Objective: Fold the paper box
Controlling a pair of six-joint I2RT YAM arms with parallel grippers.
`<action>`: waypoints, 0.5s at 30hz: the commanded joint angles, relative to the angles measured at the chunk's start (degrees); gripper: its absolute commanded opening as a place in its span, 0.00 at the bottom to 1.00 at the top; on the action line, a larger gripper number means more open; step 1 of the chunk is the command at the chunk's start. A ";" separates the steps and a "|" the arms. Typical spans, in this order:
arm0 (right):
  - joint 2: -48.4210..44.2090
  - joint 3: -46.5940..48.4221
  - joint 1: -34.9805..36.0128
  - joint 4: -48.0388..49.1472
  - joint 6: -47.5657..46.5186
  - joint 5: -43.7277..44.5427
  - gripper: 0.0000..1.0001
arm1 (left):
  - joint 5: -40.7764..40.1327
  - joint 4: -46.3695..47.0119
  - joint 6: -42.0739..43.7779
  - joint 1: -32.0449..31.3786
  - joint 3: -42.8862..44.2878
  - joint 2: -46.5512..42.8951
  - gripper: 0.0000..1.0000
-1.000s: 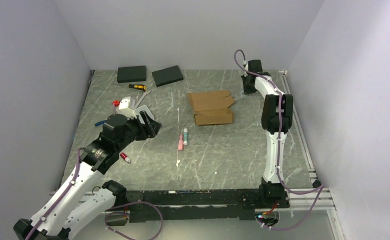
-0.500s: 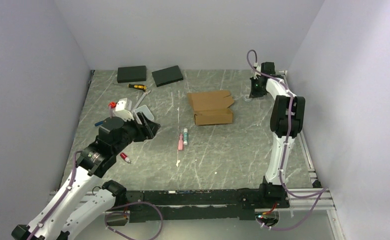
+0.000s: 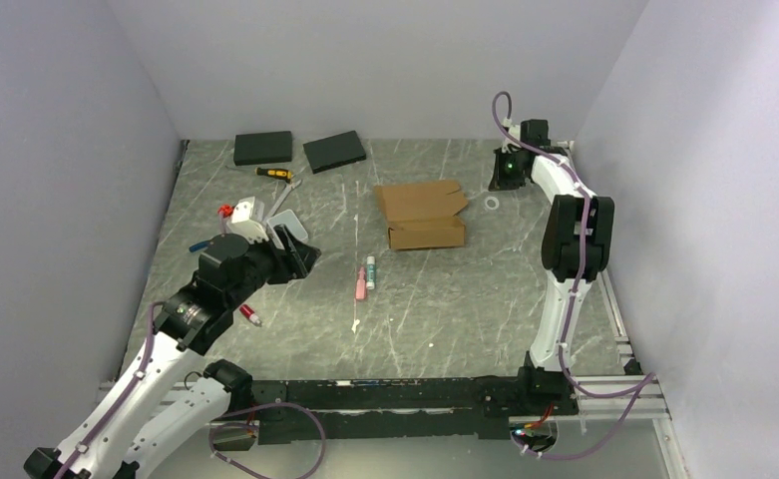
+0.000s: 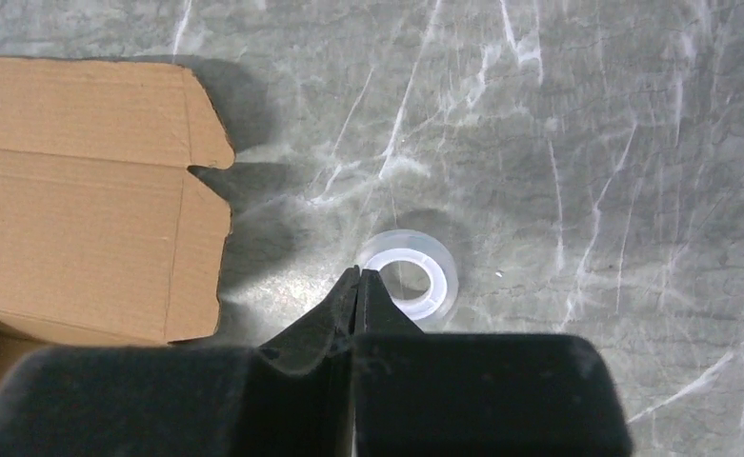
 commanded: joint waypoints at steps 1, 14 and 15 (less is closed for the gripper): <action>-2.98 0.25 -0.16 -0.77 -3.27 -1.73 0.06 | 0.75 1.14 -1.05 0.19 0.08 -0.48 0.72; -0.17 -1.19 0.92 -8.78 -15.42 -2.84 0.32 | 2.04 2.82 -1.66 0.18 -1.19 -0.03 0.72; 0.35 -1.04 1.06 -8.95 -15.38 -2.64 0.31 | 2.03 2.80 -1.72 0.19 -1.25 -0.12 0.72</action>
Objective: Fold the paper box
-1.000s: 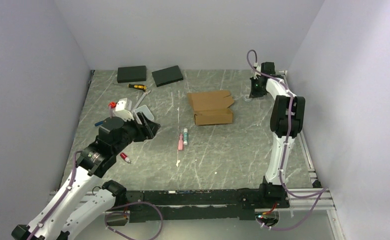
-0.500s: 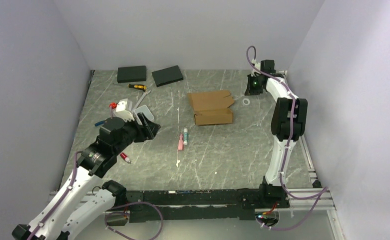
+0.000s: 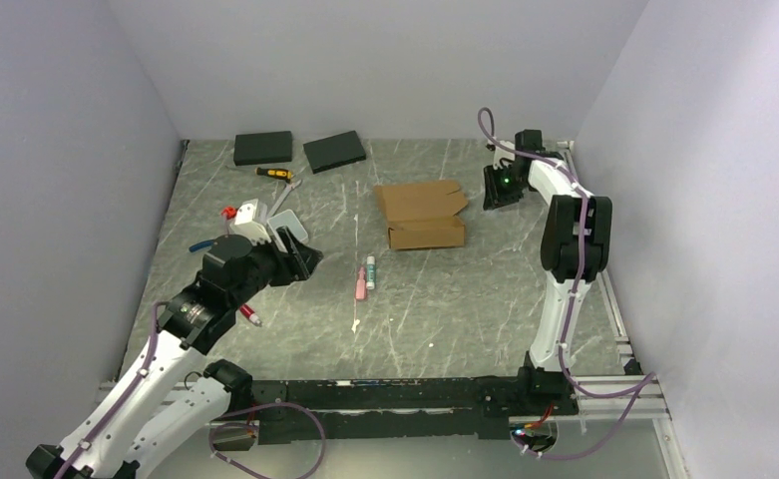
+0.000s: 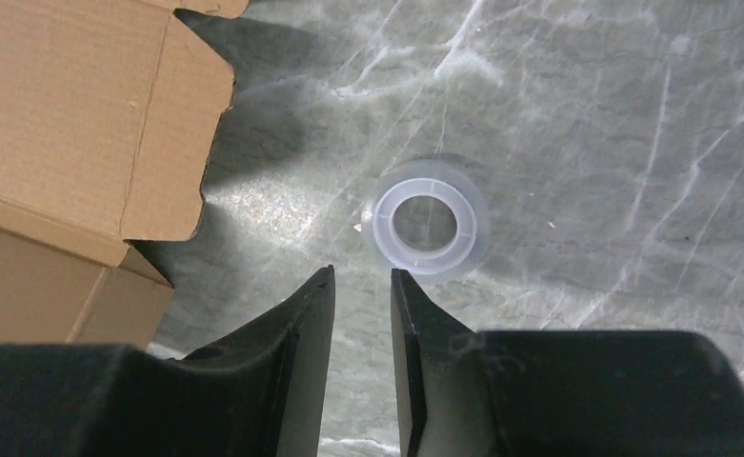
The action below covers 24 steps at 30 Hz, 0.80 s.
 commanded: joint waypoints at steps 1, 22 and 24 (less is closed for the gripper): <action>1.42 2.05 0.71 -1.83 -2.85 0.20 0.32 | 0.98 2.09 -0.89 0.19 -0.07 -0.52 0.72; 3.46 5.99 4.65 -0.98 -7.20 8.05 0.38 | 0.64 1.51 -0.64 0.19 -0.29 -0.66 0.72; 5.00 8.01 5.26 -2.52 -7.59 9.96 0.38 | 0.62 1.35 -0.68 0.19 -0.18 -0.78 0.72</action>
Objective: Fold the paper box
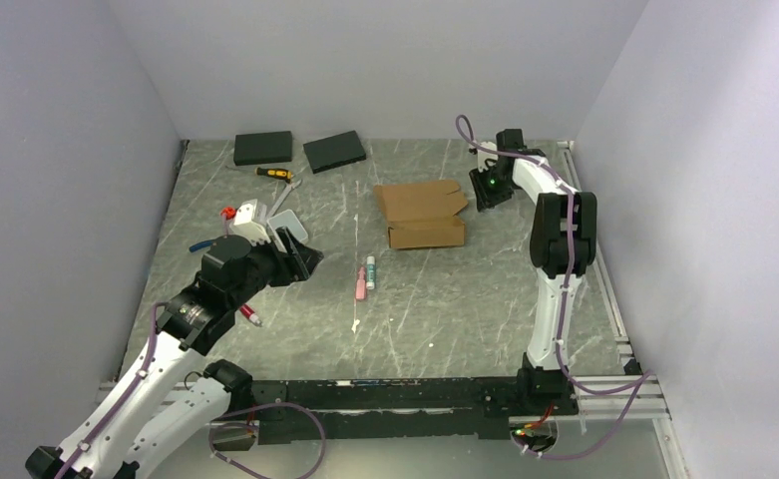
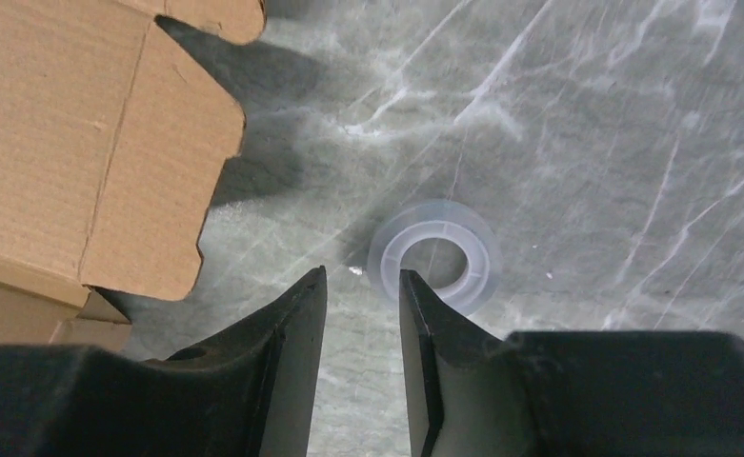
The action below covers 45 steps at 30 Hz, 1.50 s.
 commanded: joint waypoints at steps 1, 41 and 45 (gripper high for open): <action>2.41 5.73 1.19 -2.08 -2.05 4.28 0.38 | 0.10 1.19 -0.24 0.19 -0.03 -0.66 0.72; 7.10 3.31 4.03 -7.70 0.93 13.99 0.00 | 0.02 -1.10 -0.26 0.19 -0.34 -4.21 0.72; 4.42 3.40 1.69 -7.38 2.14 6.28 0.00 | 0.03 -1.09 -0.24 0.20 -0.25 -4.14 0.73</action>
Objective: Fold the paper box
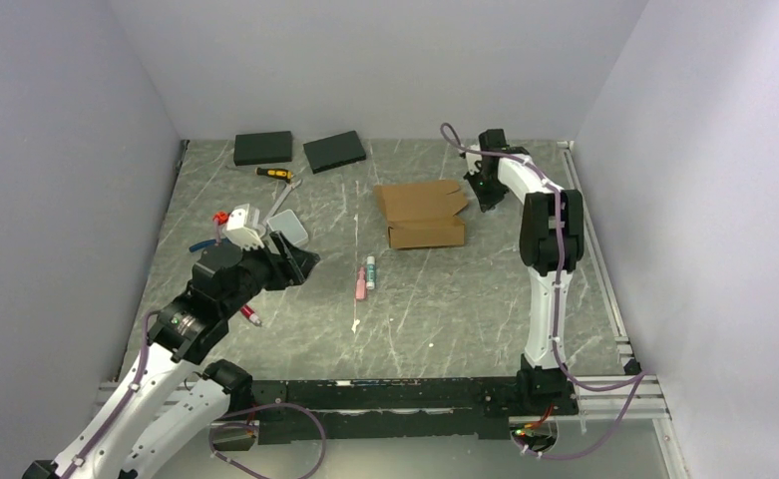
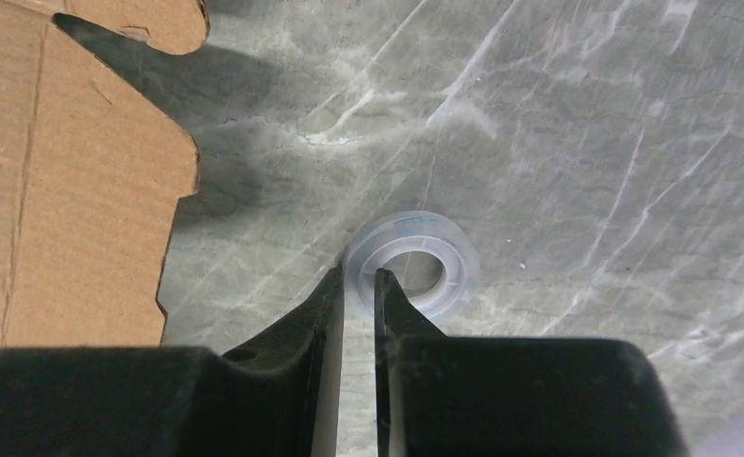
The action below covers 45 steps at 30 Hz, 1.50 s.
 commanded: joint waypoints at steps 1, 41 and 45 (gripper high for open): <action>-0.36 -1.41 -3.44 -3.63 3.05 -11.33 0.00 | 0.03 0.17 -0.25 0.19 0.27 -0.42 0.73; -19.83 -5.56 1.02 -1.92 5.84 -29.14 0.00 | 0.49 1.94 -0.59 0.19 0.10 1.18 0.72; -20.02 -6.82 3.47 -3.20 5.55 -30.69 0.00 | 0.86 2.22 -0.74 0.19 0.09 1.19 0.72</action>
